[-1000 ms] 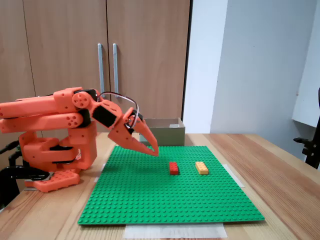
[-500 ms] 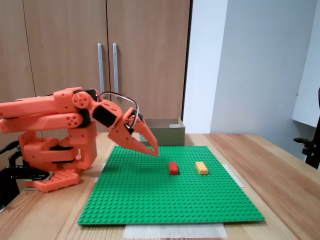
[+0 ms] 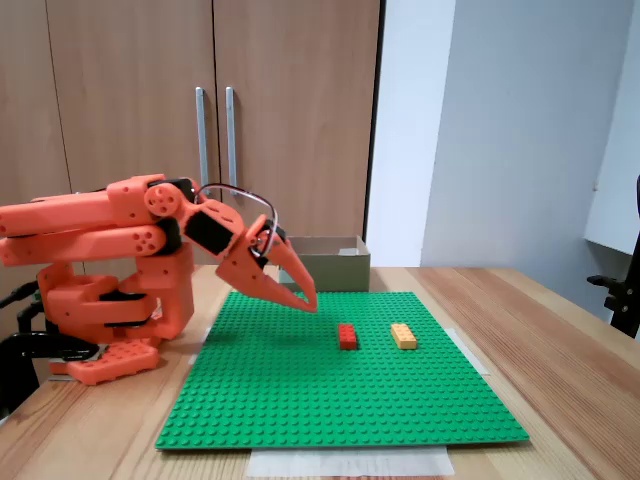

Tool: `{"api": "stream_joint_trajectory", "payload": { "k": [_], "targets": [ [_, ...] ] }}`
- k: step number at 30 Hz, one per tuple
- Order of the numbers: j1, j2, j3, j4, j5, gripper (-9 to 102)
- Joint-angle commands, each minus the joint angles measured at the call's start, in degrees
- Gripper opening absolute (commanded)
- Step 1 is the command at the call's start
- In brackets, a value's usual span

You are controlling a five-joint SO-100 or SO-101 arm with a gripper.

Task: Pick the yellow lego block and put it in the box.

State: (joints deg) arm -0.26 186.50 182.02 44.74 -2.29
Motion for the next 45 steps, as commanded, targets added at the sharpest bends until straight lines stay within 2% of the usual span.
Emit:
{"api": "stream_joint_trajectory", "payload": {
  "k": [1, 45],
  "targets": [
    [-0.18, 0.44, 0.53, 0.18, -0.44, -1],
    [0.53, -0.26, 0.35, -0.35, 0.62, -1]
  ]
}}
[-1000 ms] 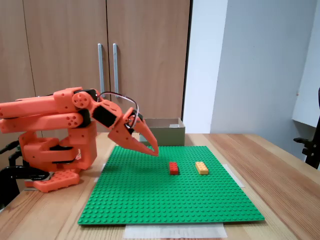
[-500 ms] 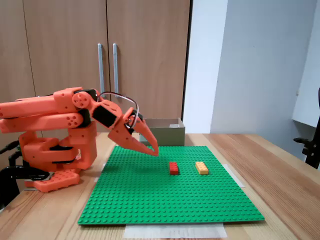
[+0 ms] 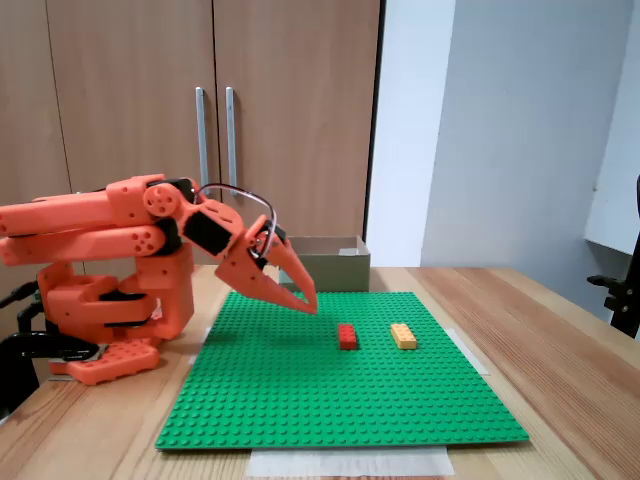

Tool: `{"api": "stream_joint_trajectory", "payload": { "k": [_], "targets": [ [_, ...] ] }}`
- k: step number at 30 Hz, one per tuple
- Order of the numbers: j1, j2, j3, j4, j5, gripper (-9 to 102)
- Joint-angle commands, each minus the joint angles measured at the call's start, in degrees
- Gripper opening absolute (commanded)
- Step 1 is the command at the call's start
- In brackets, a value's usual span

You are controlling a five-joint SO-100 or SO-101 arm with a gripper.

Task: Pick the yellow lego block and put it in the box.

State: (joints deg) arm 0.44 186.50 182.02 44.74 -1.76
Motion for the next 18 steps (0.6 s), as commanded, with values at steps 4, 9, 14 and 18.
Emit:
{"api": "stream_joint_trajectory", "payload": {
  "k": [4, 9, 14, 18],
  "targets": [
    [0.26, -1.58, 0.09, -1.05, 0.53, -1],
    [0.53, -8.53, -3.08, -2.55, 0.97, -1],
    [0.00, -17.84, -12.66, 0.09, 2.20, -1],
    [-0.79, -29.62, -24.26, 4.22, 2.29, -1]
  ]
}}
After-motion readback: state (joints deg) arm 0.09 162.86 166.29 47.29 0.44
